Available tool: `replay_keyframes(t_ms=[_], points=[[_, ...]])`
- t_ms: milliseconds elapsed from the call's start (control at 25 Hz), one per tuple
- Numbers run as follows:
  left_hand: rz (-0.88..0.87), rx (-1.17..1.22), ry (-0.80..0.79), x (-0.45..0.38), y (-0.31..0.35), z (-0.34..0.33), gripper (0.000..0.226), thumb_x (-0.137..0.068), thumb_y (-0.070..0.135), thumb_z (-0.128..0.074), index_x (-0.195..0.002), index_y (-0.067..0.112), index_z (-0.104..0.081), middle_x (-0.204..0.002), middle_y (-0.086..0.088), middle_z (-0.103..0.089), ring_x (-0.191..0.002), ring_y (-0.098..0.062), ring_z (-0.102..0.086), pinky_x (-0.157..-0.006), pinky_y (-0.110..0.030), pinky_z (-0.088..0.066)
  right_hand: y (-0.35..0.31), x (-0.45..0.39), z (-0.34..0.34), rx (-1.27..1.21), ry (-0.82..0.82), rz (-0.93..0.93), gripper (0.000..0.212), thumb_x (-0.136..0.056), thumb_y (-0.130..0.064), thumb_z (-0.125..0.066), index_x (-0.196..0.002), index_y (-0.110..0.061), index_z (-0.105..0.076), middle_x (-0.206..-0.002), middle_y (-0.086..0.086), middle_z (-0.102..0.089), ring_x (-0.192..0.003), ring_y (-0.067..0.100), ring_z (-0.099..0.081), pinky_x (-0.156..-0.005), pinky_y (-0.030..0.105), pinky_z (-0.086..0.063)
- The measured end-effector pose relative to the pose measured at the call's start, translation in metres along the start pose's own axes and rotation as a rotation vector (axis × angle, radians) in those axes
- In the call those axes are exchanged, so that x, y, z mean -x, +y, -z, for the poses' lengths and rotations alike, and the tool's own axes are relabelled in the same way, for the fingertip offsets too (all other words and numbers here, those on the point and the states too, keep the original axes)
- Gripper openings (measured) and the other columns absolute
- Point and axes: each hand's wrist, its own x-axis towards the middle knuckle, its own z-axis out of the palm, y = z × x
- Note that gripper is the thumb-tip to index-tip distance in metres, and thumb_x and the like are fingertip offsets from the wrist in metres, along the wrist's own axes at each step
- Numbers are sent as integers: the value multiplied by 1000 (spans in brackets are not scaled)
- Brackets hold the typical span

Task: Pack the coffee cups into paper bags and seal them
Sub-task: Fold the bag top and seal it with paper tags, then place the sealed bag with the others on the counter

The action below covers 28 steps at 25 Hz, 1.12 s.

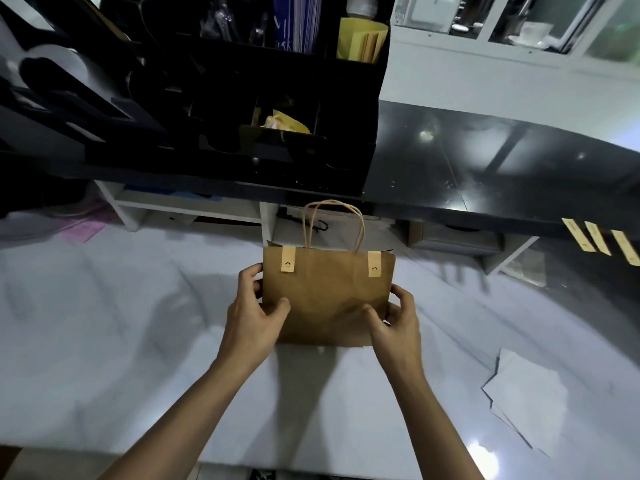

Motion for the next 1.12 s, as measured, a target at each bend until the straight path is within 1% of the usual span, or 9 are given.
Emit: replay_keyframes(t_ms=[120,200,320,440,560,680,840,960,1120], points=[[-15,13,-32,-7,2,6,63,-86,25,-74,-122,59,-35,-112,16,-57,-92,18,-56,-62,-5,-44,-5,6,-5,-39,33,28,55,-90,-30,-72,-135,-49,-46,-117,-8,-70,-105,7,-65,-78,25,-50],[-39,34,-79,-12,3,9,65,-88,23,-74,-129,55,-36,-115,16,-56,-93,22,-54,-62,-2,-45,-8,9,-8,-60,66,49,59,-91,-30,-73,-138,-51,-44,-120,-6,-70,-109,11,-65,-81,24,-50],[-62,51,-148,-19,5,10,71,-92,22,-71,-146,45,-33,-129,10,-50,-103,4,-57,-74,-9,-45,-13,15,-9,-65,129,82,59,-91,-31,-72,-136,-56,-45,-115,-8,-71,-105,7,-66,-80,24,-50],[-87,64,-199,-23,11,5,69,-95,22,-67,-150,43,-30,-133,10,-46,-117,-14,-52,-87,-28,-47,-14,23,-5,-61,195,101,60,-91,-30,-71,-137,-58,-45,-105,-7,-70,-97,4,-66,-79,22,-49],[-118,58,-244,-24,19,-6,67,-96,20,-65,-151,39,-30,-131,12,-44,-122,-15,-49,-98,-36,-48,-11,30,4,-57,250,83,61,-92,-30,-72,-136,-62,-45,-108,-11,-70,-96,-1,-66,-77,19,-49],[-160,51,-286,-21,26,-19,67,-96,16,-65,-151,36,-32,-133,13,-44,-121,-11,-46,-101,-36,-47,-8,38,17,-62,303,58,61,-92,-30,-72,-136,-63,-45,-111,-10,-70,-98,-5,-65,-79,20,-50],[-190,44,-340,-14,34,-39,66,-97,15,-63,-150,42,-33,-135,8,-43,-111,-3,-49,-92,-29,-48,-4,47,39,-72,364,31,61,-92,-31,-72,-136,-63,-44,-111,-10,-69,-100,-3,-64,-80,20,-49],[-213,72,-373,-3,41,-51,71,-97,14,-62,-153,42,-28,-141,8,-45,-121,-8,-51,-95,-32,-51,0,56,55,-100,410,25,61,-93,-31,-72,-136,-64,-44,-113,-13,-69,-101,-7,-63,-81,22,-50],[-222,100,-359,14,55,-63,67,-98,18,-62,-153,39,-29,-132,20,-51,-108,23,-47,-88,-15,-45,1,71,74,-139,448,30,61,-94,-30,-72,-137,-63,-44,-113,-15,-70,-102,-7,-63,-83,23,-50]])
